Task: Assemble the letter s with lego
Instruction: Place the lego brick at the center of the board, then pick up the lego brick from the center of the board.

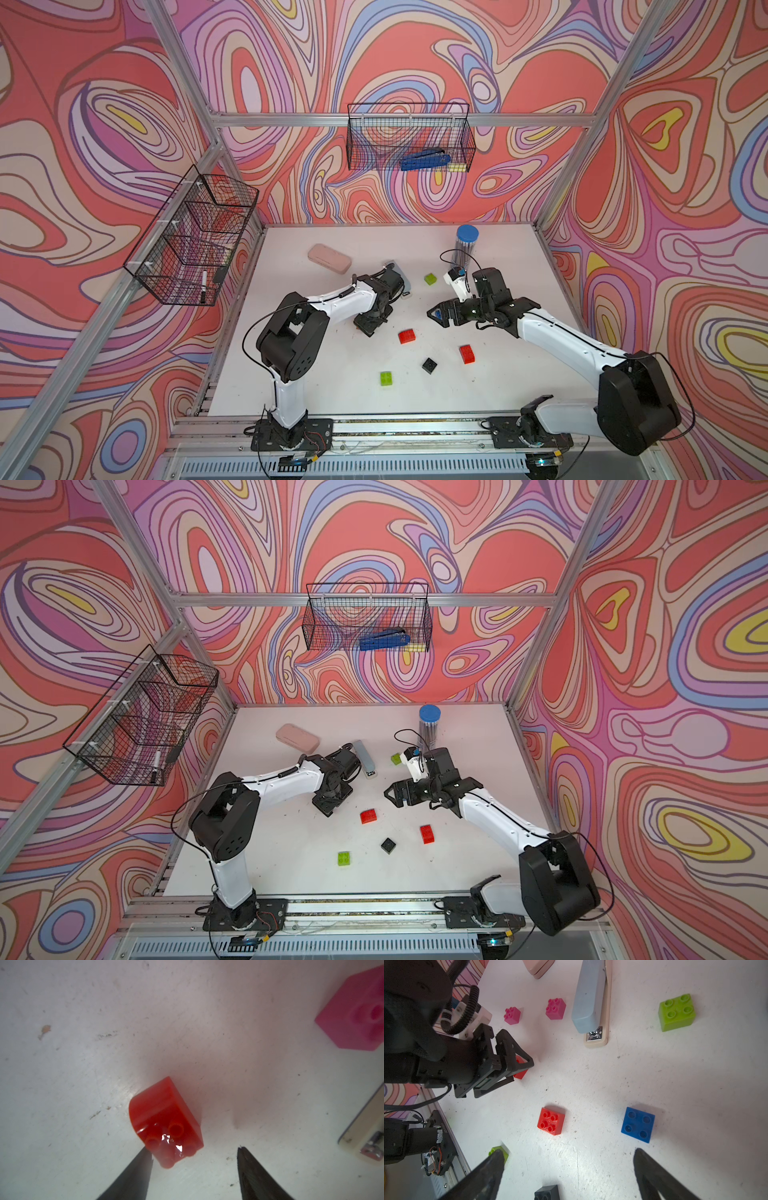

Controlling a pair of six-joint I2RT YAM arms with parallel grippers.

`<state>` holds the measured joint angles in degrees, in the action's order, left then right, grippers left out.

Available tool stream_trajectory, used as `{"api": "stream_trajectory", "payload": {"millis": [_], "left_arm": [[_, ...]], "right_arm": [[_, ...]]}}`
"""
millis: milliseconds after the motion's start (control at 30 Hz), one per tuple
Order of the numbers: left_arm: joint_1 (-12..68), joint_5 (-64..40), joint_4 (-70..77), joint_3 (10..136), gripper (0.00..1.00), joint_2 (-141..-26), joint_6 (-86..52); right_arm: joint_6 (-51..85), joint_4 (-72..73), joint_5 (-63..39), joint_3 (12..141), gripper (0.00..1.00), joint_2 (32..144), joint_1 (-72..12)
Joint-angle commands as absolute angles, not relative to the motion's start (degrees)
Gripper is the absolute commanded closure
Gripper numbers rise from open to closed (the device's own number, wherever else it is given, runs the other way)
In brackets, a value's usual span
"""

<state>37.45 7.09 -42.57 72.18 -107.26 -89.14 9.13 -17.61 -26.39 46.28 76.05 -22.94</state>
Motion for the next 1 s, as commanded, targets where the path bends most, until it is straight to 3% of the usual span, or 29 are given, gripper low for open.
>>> {"api": "stream_trajectory", "payload": {"millis": [0, 167, 367, 967], "left_arm": [[37.2, 8.2, -47.7, 73.3, 0.31, -104.2, -87.8], [36.9, 11.1, -51.3, 72.0, 0.28, -97.1, -79.6], [32.4, 11.5, -51.3, 71.4, 0.25, -92.1, -59.3], [18.4, 9.4, -42.5, 71.4, 0.25, -98.1, -31.7]], "right_arm": [[8.1, -18.3, -27.0, 45.8, 0.02, 74.4, -22.7], [7.6, -18.7, -27.9, 45.9, 0.02, 74.0, -22.7], [7.2, -18.7, -32.6, 46.9, 0.02, 74.8, -22.8], [13.0, -15.0, -32.0, 50.3, 0.02, 77.1, -27.1]]}}
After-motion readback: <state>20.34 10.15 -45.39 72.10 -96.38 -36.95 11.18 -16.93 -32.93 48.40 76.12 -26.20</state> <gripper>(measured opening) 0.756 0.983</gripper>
